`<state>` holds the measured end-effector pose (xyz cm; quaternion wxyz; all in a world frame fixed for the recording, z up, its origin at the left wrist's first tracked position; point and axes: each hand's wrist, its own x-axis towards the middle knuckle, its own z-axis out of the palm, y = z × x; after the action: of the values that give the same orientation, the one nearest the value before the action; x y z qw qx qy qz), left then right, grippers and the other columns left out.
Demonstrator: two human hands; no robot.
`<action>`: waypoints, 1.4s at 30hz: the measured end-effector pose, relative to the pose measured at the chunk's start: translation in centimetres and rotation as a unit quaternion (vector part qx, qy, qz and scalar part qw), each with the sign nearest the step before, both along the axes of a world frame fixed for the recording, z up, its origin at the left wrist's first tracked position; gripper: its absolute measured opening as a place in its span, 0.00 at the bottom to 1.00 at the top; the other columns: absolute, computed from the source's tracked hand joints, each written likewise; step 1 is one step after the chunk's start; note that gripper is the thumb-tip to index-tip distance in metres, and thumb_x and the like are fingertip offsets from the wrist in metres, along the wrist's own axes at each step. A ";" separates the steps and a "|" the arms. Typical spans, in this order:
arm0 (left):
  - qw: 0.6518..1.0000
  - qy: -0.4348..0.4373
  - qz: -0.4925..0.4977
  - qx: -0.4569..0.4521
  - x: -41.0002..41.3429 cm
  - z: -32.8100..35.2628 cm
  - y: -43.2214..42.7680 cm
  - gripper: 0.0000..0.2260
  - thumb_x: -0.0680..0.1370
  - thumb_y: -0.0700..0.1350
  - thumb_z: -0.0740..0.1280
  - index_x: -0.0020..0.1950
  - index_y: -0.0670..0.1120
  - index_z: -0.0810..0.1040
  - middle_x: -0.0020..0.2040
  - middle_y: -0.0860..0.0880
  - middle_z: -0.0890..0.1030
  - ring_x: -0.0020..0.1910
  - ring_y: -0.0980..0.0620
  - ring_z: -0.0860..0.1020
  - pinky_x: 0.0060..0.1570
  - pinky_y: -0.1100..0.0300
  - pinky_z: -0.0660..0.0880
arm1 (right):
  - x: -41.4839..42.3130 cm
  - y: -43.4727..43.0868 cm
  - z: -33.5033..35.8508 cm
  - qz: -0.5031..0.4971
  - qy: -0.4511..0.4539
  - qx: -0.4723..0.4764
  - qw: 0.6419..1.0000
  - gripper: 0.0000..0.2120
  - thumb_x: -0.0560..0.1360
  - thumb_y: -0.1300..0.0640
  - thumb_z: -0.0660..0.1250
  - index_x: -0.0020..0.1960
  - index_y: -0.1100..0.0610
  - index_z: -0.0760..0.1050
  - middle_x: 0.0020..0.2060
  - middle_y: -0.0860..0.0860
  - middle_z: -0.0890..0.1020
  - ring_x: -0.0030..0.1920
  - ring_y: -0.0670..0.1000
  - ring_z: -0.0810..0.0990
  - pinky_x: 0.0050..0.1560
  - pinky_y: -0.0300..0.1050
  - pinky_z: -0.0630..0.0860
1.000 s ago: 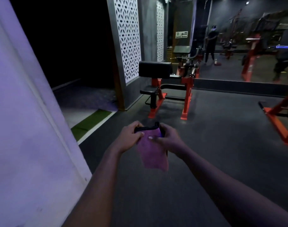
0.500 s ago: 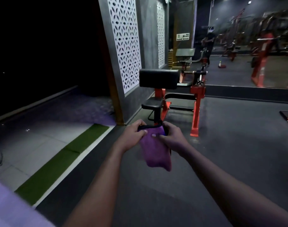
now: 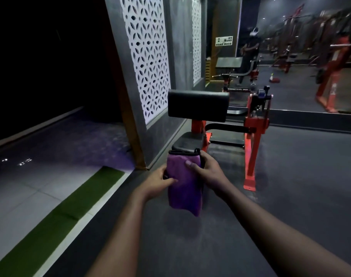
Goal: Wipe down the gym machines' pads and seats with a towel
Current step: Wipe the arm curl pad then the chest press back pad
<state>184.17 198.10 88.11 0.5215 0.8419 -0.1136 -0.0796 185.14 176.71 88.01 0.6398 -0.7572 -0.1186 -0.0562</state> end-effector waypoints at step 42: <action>0.905 0.077 -0.282 0.309 80.5 -23.5 -1.7 0.21 0.68 0.55 0.80 0.48 0.46 0.74 0.40 0.51 0.76 0.38 0.51 0.72 0.32 0.61 0.65 | 60.8 4.4 -27.5 -0.469 0.364 0.022 0.804 0.14 0.70 0.68 0.71 0.50 0.52 0.75 0.40 0.49 0.81 0.41 0.52 0.78 0.43 0.41 0.76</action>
<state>264.64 196.41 64.60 0.1981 0.8848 -0.2760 -0.3188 245.95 181.06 60.49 0.5484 -0.6709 0.4939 -0.0723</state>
